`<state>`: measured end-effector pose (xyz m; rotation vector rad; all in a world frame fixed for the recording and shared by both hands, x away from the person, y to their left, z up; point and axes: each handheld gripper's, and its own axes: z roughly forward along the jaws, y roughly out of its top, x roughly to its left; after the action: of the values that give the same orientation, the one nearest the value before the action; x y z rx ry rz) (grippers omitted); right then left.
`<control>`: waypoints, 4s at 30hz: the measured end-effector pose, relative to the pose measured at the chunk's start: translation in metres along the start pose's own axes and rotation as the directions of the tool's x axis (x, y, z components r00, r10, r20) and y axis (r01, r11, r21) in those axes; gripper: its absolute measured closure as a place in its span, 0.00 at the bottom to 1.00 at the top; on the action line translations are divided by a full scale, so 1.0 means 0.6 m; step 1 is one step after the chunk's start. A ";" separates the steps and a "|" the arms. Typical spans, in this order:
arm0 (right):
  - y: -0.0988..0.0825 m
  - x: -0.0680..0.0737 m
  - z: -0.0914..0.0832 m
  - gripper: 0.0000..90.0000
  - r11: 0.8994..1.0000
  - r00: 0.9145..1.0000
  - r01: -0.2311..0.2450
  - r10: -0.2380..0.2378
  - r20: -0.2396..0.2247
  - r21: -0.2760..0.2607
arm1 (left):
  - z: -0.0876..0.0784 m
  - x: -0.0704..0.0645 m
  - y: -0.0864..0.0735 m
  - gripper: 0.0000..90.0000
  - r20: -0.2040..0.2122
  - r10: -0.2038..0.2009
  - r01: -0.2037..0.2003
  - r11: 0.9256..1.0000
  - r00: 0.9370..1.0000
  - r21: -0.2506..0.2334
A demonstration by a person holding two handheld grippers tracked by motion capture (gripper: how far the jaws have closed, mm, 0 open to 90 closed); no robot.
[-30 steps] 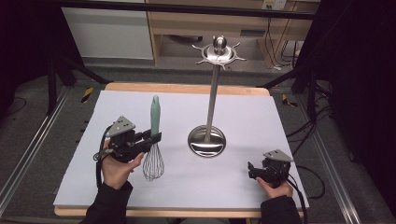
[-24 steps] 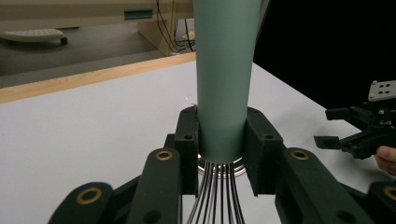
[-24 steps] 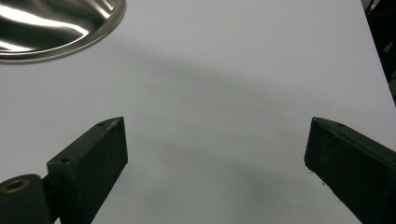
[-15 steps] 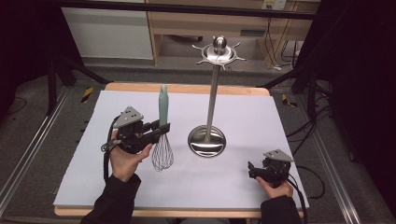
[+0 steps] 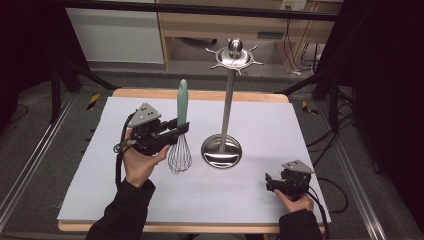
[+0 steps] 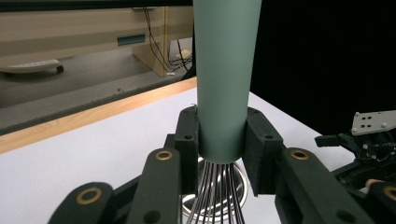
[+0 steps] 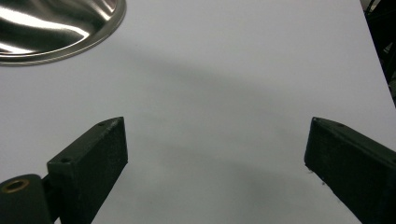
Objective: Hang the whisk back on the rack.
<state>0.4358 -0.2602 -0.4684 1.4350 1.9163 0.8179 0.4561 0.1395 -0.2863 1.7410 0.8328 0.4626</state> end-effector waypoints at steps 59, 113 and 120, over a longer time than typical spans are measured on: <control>0.001 -0.001 0.001 0.07 1.000 1.000 0.001 -0.001 -0.011 0.002 | 0.058 -0.035 0.077 0.77 -0.019 0.067 -0.066 0.997 0.998 0.035; -0.001 -0.002 0.003 0.07 1.000 1.000 -0.006 0.007 -0.017 0.013 | 0.129 -0.037 0.083 0.76 -0.043 0.112 -0.112 0.994 0.993 -0.001; -0.001 -0.001 0.003 0.07 1.000 1.000 -0.010 0.010 -0.021 0.013 | 0.133 -0.034 0.083 0.76 -0.047 0.118 -0.118 0.993 0.992 -0.011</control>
<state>0.4372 -0.2607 -0.4702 1.4502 1.9351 0.8293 0.5108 0.0639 -0.2637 1.7794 0.7601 0.5882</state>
